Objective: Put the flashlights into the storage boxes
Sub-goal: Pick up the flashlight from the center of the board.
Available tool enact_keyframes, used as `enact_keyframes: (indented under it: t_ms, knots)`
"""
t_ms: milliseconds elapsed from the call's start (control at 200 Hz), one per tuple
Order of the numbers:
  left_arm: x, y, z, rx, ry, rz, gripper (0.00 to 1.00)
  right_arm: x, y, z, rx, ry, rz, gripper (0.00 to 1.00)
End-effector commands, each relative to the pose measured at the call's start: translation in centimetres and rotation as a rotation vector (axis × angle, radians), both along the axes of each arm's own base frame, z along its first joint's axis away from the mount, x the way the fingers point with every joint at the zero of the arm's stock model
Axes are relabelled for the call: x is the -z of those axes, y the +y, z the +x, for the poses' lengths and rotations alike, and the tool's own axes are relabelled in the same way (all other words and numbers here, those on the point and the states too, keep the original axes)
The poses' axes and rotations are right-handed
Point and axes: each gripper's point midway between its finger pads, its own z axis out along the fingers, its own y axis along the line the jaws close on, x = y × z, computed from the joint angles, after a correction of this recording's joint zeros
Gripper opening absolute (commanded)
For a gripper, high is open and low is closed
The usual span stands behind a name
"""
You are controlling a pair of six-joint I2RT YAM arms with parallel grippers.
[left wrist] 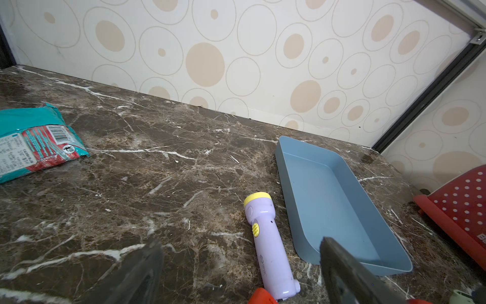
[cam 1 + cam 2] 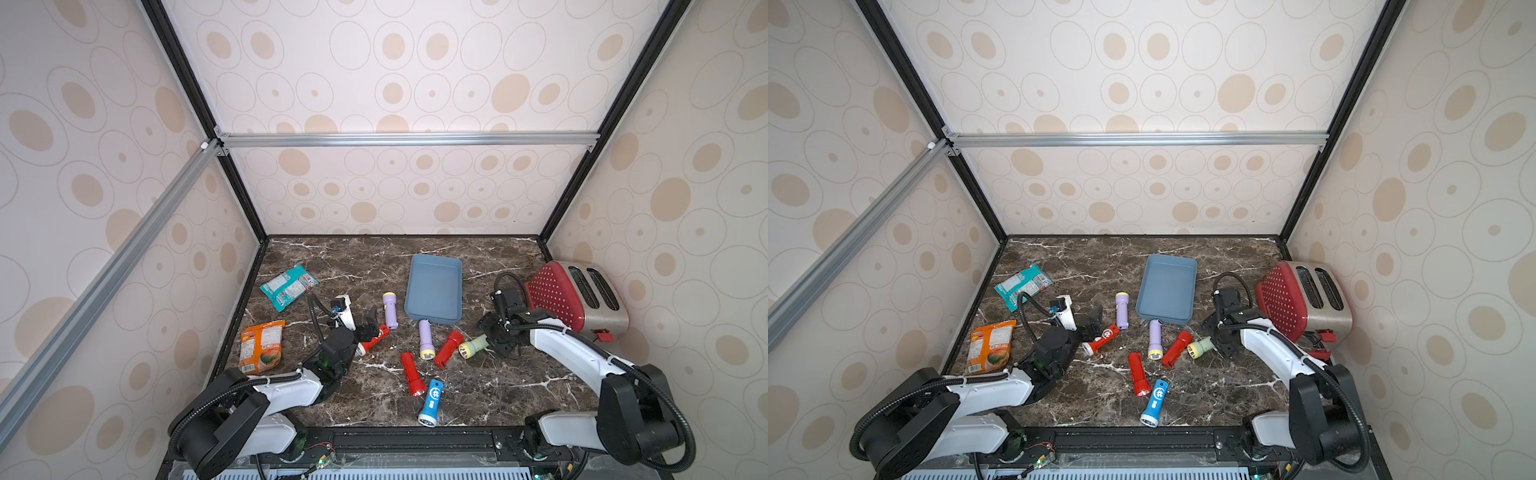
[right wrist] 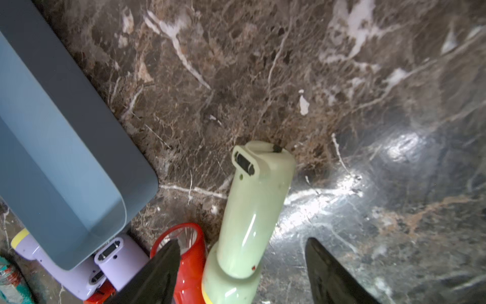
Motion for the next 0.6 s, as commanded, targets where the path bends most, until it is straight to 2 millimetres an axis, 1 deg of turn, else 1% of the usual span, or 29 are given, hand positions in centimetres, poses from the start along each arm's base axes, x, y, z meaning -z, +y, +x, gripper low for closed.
enact_keyframes:
  t_ms: [0, 95, 120, 175, 225, 330, 355, 430, 475, 540, 595]
  knots:
    - [-1.6, -0.4, 0.5, 0.002, -0.028, -0.063, 0.93, 2.2, -1.1, -0.7, 0.062, 0.061, -0.066, 0.75]
    - [-1.7, -0.9, 0.6, 0.023, -0.025, -0.075, 0.92, 3.6, -1.0, -0.8, 0.098, 0.084, -0.058, 0.73]
    - [-1.7, -1.0, 0.6, 0.026, -0.023, -0.079, 0.92, 3.7, -0.3, -0.9, 0.077, 0.082, -0.06, 0.71]
    - [-1.6, -1.2, 0.6, 0.033, -0.019, -0.086, 0.92, 3.9, -0.1, -0.8, 0.074, 0.079, -0.076, 0.67]
    - [-1.5, -1.2, 0.6, 0.031, -0.016, -0.087, 0.92, 3.9, 0.0, -0.7, 0.068, 0.077, -0.093, 0.61]
    - [-0.8, -0.8, 0.9, 0.0, 0.0, -0.074, 0.92, 4.0, -0.1, -0.9, 0.045, 0.096, -0.122, 0.56]
    - [-0.8, -0.9, 1.0, 0.001, 0.002, -0.072, 0.92, 4.0, -0.1, -0.9, 0.036, 0.095, -0.126, 0.54]
    - [-0.6, -1.3, 1.3, 0.008, 0.023, -0.055, 0.92, 3.7, -0.3, -0.9, 0.002, 0.08, -0.14, 0.45]
    - [-0.7, -1.6, 1.4, 0.017, 0.035, -0.043, 0.91, 3.4, -0.4, -0.9, -0.021, 0.067, -0.15, 0.42]
    - [-0.6, -1.7, 1.5, 0.023, 0.036, -0.022, 0.9, 3.1, -0.8, -1.2, -0.048, 0.05, -0.17, 0.41]
    - [-0.2, -1.0, 1.5, -0.011, 0.028, -0.029, 0.9, 3.2, -1.1, -1.6, -0.064, 0.047, -0.187, 0.38]
